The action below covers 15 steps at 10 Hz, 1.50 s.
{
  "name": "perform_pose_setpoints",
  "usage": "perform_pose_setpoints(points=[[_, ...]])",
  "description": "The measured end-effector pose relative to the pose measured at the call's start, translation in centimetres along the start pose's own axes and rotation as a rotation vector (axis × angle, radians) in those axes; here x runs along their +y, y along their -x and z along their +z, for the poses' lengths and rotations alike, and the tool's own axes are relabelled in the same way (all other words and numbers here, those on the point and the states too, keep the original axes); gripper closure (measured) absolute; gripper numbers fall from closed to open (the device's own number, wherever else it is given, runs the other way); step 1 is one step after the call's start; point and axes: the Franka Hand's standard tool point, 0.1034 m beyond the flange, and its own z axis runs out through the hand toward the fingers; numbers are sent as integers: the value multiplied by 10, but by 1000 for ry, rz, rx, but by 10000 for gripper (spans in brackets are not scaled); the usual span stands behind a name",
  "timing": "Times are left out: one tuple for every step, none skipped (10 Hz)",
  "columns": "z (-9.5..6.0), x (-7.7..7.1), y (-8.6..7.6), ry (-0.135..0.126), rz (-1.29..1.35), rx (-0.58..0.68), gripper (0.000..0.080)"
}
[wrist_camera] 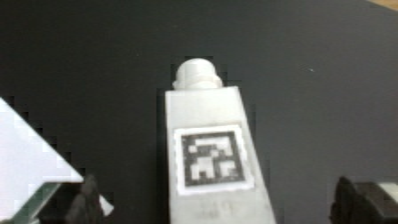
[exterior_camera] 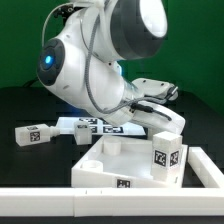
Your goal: Assemble square table
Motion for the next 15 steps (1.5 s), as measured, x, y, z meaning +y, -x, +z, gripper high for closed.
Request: perform_pose_setpoints(points=[[7,2,0,7,2,2,151],[11,3,-1,11,4,2,151],[15,4,-2,15,8,4,151],[18,5,-1,18,27,0,151],[17,5,-2,16,28,0,176],[17,5,-2,16,28,1,320],[17,6,-2,16,28,1,320],[17,6,-2,15,29,1,462],[17,5,-3,15,28,4,517],[11,4,0,16,14,7,517],[-12,1,6,-1,-6,13,517],[-38,-4,12,-21,-31,57,517],[-59,-11,23,-14,-74,125,517],[-69,-17,32,-18,-109,209,517],[-64,-15,28,-20,-110,281,517]])
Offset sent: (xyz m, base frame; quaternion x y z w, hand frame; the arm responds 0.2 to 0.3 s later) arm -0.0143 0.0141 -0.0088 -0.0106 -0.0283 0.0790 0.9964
